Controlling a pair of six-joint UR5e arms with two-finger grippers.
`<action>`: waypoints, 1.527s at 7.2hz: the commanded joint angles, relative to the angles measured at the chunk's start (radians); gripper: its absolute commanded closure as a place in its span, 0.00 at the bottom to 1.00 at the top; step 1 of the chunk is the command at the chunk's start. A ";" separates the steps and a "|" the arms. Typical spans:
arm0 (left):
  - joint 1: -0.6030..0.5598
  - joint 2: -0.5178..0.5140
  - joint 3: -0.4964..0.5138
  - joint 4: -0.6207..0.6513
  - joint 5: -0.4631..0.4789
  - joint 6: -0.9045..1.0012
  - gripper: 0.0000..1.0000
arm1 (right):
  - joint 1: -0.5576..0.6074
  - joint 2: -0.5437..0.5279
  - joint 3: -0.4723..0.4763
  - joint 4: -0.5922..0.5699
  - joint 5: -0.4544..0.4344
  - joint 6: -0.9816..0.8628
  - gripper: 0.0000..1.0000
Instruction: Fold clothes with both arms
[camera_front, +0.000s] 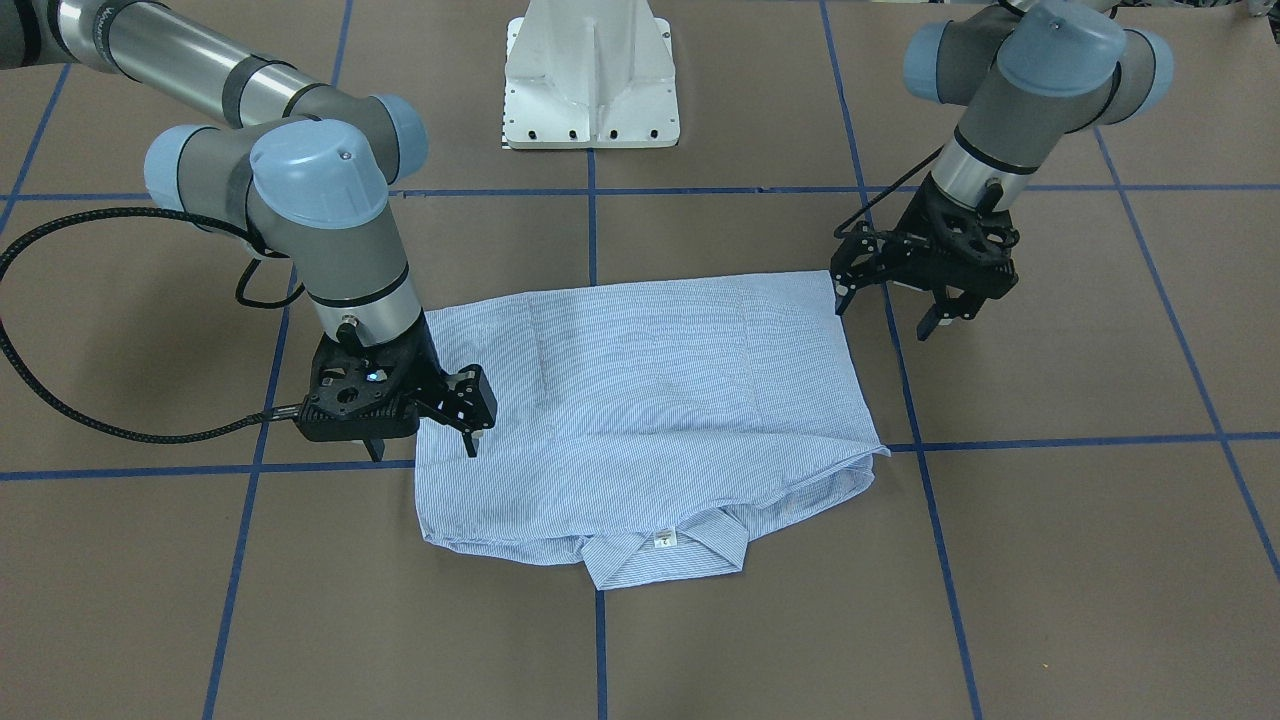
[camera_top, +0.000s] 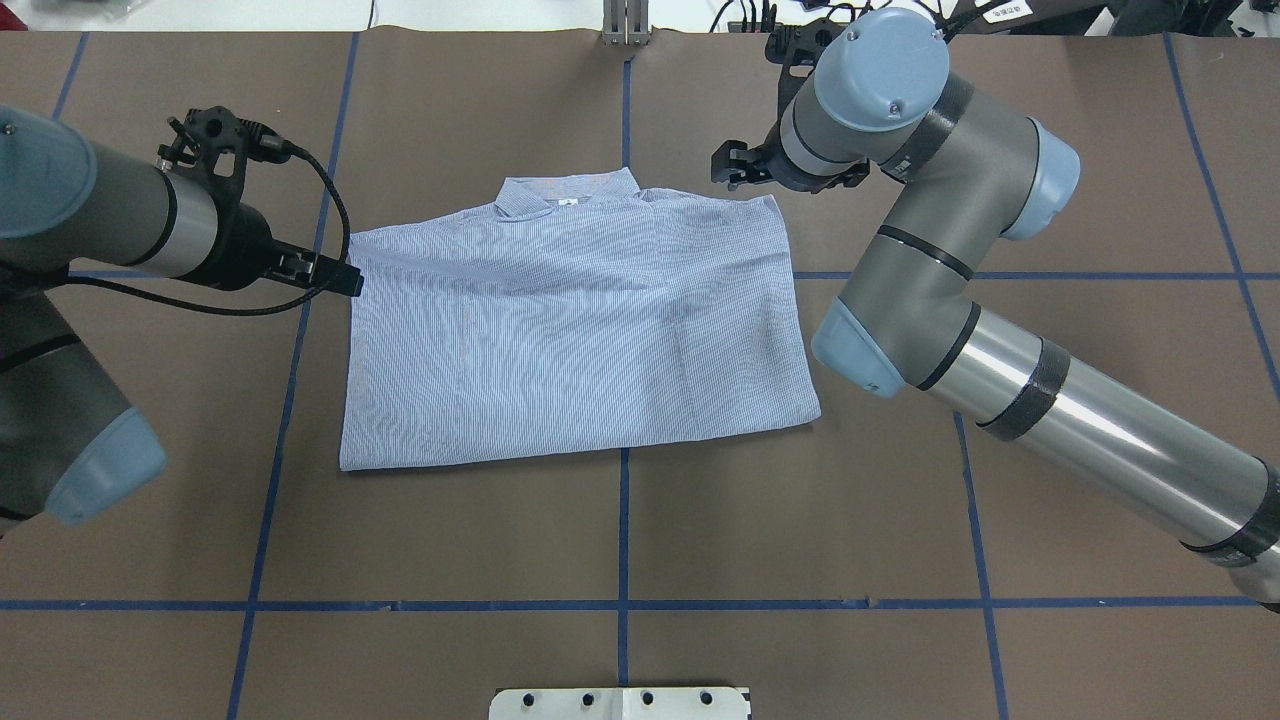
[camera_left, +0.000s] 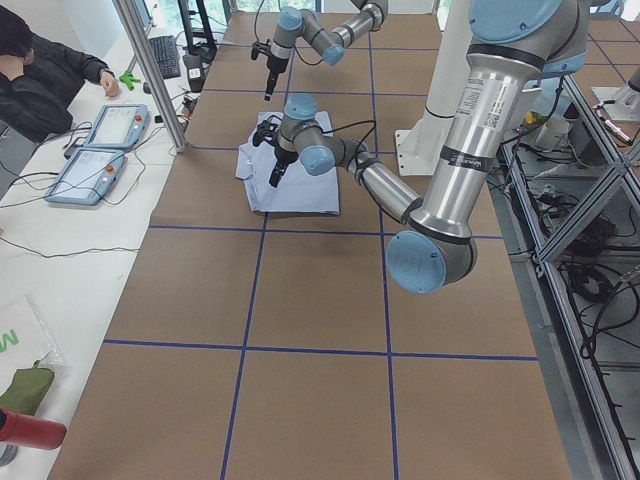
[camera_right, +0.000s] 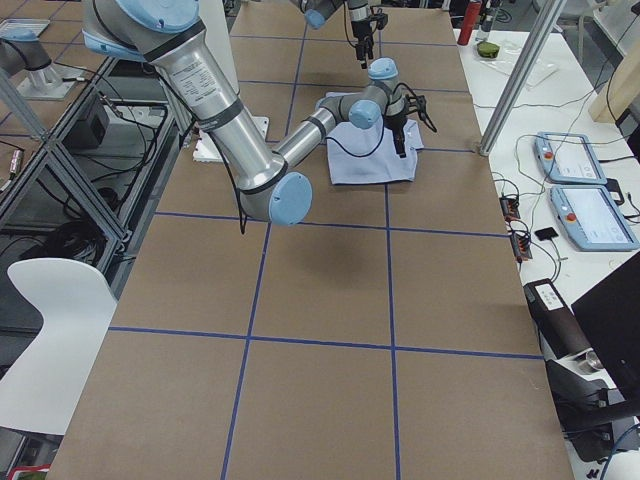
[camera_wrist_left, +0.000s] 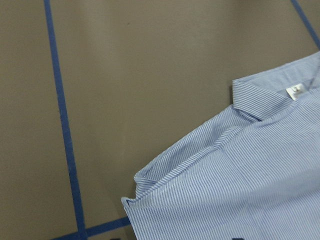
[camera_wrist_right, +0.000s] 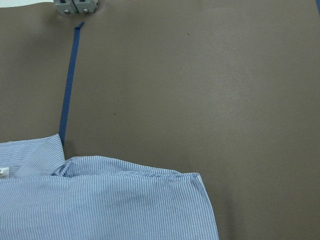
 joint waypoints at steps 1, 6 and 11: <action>0.117 0.130 -0.024 -0.158 0.087 -0.135 0.00 | 0.000 -0.006 0.006 0.001 0.000 0.001 0.00; 0.276 0.178 0.045 -0.311 0.223 -0.407 0.17 | 0.000 -0.006 0.015 0.003 -0.003 0.011 0.00; 0.315 0.177 0.070 -0.327 0.223 -0.407 0.24 | -0.003 -0.015 0.023 0.003 -0.019 0.018 0.00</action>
